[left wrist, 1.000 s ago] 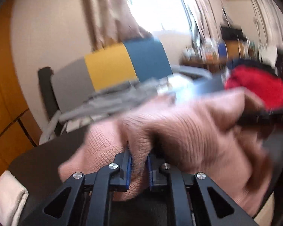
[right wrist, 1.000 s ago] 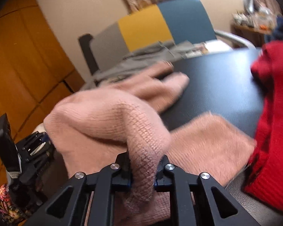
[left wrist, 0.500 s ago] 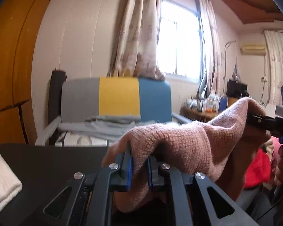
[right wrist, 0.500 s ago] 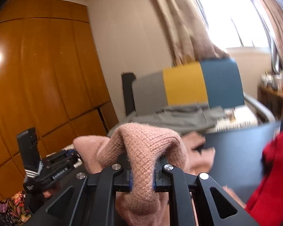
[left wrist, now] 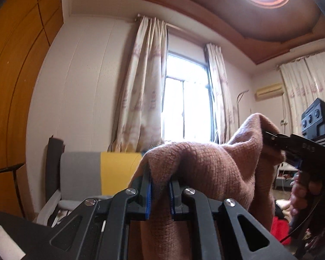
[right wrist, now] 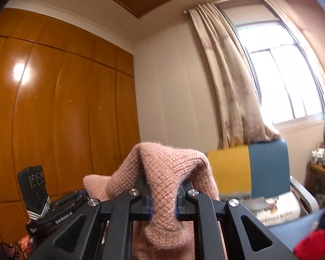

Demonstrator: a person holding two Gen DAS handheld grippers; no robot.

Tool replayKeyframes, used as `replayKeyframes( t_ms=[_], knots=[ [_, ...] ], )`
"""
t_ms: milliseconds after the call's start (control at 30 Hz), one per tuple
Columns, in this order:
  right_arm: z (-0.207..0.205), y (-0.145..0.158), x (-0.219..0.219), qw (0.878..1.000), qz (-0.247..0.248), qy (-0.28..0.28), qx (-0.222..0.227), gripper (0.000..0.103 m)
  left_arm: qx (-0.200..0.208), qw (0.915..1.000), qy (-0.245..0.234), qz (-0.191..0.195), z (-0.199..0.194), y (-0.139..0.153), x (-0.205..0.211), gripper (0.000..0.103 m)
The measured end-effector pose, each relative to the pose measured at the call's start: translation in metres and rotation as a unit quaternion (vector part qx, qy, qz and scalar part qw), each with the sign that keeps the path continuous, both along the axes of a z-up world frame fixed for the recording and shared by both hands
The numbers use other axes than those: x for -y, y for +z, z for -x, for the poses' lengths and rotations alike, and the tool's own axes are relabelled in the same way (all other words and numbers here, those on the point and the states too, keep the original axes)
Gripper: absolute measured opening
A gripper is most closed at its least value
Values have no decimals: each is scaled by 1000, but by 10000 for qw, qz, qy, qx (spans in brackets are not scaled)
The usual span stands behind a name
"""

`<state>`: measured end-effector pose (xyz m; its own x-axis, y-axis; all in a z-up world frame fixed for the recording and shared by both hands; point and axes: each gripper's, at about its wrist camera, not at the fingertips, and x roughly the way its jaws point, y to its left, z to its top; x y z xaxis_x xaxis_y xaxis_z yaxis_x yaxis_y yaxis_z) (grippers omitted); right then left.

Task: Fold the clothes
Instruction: 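Raise the pink sweater high with both grippers to shake it out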

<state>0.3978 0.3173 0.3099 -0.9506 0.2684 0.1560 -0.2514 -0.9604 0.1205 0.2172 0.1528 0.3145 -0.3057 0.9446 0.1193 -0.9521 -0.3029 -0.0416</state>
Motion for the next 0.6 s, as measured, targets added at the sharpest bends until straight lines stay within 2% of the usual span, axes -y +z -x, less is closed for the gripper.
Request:
replayKeyframes(
  t_ms=[167,300,500,600],
  knots=[
    [-9,26,17,9977,-50,447,-504,13,-79,9992,-195,-334,-16,22,26,11],
    [-19,39,40,9930,-217,774,-865,13,56,9979,-407,-498,-24,38,42,11],
    [-19,45,55,9813,41,1557,-1128,13,178,9946,-731,-711,-32,53,65,11],
    [-16,44,57,9761,136,1781,-1237,13,34,9946,-697,-774,-38,58,76,12]
  ],
)
